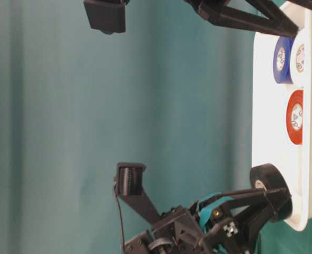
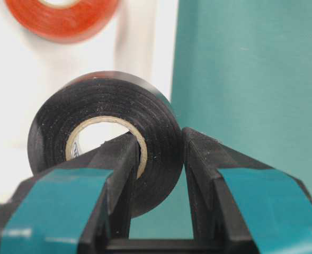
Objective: Put the tape alternately from left to right into the white case.
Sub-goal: 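Lift the black roll and carry it to the tray's left side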
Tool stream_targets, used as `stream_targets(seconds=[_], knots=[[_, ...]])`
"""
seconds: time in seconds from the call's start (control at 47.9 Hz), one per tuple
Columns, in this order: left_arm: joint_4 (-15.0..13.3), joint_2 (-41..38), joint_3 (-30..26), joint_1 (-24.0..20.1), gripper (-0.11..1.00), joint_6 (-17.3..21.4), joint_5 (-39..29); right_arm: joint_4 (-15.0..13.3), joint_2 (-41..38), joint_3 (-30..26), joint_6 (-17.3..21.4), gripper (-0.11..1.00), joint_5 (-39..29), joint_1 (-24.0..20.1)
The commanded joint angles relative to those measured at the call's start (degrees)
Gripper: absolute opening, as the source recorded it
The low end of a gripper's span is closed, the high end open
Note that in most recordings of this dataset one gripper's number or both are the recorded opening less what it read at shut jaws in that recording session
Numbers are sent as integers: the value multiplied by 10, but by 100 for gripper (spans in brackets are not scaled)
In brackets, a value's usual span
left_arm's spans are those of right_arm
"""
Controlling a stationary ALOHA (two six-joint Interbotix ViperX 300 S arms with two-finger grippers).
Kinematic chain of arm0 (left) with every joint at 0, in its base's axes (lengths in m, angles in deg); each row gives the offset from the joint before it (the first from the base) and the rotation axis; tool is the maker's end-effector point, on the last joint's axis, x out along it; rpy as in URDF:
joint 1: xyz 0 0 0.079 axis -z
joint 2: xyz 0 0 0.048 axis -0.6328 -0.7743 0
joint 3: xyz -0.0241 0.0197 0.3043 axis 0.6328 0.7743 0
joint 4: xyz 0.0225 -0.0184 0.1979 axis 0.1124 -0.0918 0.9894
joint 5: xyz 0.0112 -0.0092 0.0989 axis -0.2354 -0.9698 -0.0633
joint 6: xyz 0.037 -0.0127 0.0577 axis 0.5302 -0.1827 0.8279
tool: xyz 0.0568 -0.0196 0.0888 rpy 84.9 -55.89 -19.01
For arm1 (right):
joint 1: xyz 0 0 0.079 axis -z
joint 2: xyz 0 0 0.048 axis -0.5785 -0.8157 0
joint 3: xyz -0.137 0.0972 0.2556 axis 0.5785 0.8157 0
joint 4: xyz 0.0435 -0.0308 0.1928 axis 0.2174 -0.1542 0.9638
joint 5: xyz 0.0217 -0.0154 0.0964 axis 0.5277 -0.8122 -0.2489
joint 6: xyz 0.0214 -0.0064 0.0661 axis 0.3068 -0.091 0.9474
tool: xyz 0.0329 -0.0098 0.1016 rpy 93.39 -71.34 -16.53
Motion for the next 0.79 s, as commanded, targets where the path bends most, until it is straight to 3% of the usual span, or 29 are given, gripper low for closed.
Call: stream_targets(seconds=[0.0, 0.25, 0.772], knots=[[1, -1, -21, -12, -4, 13, 4, 1, 27, -5, 1, 82, 4, -2], [1, -25, -38, -33, -4, 35, 4, 1, 27, -5, 1, 82, 9, -2], [1, -39, -47, -45, -4, 36, 5, 1, 27, -5, 1, 82, 9, -2]])
